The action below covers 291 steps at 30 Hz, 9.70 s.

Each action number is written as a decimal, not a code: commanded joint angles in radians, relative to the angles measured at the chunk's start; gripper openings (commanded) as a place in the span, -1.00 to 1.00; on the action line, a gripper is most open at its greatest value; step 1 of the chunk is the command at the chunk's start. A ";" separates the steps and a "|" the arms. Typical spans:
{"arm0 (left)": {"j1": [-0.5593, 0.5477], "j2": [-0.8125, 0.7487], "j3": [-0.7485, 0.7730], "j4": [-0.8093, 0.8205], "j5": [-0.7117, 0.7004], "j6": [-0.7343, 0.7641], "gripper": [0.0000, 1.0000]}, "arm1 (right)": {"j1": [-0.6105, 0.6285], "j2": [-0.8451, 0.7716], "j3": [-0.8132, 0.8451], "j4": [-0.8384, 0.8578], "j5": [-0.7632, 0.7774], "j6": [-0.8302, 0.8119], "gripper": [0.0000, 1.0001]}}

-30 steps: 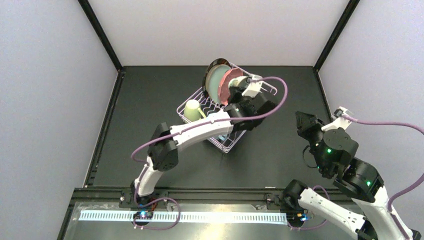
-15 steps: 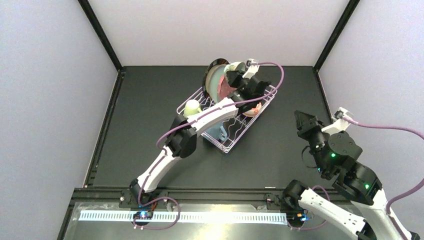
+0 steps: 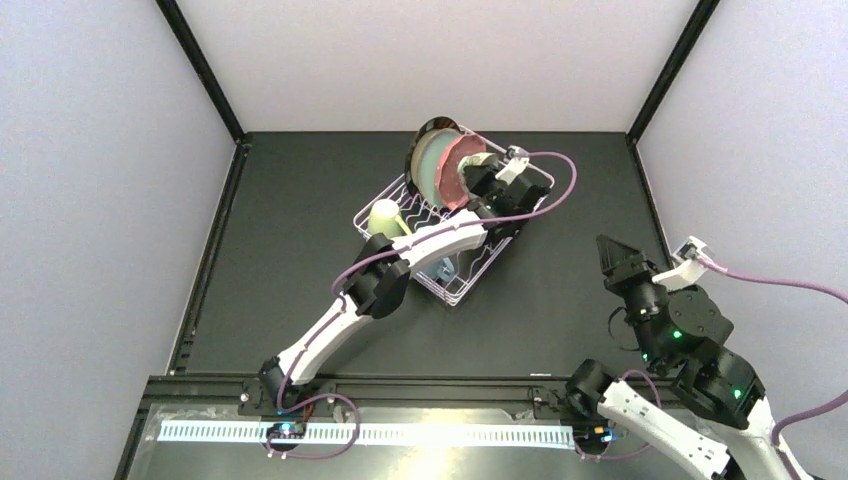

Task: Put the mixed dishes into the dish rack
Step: Turn the bowl upside down, then move the dish rack to the center of the board.

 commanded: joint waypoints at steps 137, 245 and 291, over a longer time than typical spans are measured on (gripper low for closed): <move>-0.187 -0.297 0.000 -0.659 0.770 -0.498 0.02 | -0.003 -0.056 -0.009 -0.176 -0.006 0.138 0.63; 0.293 -1.173 -1.362 -0.326 1.402 -1.330 0.77 | -0.698 1.865 0.775 0.072 -0.772 -0.691 -0.10; 0.447 -1.010 -1.150 -0.436 1.228 -1.115 0.77 | -0.662 1.539 0.393 0.078 -0.744 -0.419 -1.00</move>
